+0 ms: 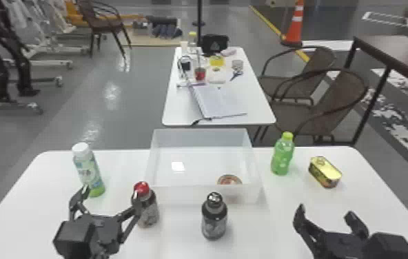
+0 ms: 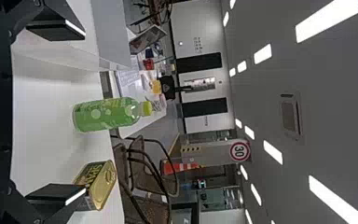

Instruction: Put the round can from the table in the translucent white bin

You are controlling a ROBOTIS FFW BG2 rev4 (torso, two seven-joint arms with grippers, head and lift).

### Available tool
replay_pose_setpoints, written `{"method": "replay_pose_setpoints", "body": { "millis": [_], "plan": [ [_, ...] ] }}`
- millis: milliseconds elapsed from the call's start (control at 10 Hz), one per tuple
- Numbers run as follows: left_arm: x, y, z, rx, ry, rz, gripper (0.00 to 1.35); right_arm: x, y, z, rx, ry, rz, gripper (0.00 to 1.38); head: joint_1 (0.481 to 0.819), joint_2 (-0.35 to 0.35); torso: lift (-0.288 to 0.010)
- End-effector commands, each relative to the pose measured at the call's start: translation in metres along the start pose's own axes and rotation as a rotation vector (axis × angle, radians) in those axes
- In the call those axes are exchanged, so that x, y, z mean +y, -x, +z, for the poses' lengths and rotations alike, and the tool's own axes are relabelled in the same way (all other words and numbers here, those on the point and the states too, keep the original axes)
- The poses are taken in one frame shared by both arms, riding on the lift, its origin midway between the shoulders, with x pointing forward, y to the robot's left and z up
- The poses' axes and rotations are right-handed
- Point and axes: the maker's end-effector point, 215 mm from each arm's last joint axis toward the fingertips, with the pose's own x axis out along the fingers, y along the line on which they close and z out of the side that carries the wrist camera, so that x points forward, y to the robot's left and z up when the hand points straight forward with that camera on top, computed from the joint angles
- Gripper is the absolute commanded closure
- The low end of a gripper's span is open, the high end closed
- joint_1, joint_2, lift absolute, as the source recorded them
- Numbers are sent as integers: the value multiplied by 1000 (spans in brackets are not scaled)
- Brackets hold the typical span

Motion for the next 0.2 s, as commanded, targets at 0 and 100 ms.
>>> {"method": "replay_pose_setpoints", "body": {
  "millis": [0,100],
  "plan": [
    [-1,1,-7,28,4,7,196,-3,3,-6,32,8,-22,139,549,0,-100],
    [1,2,-13,47,9,13,196,-6,5,-5,32,8,-38,139,549,0,-100]
  ]
}}
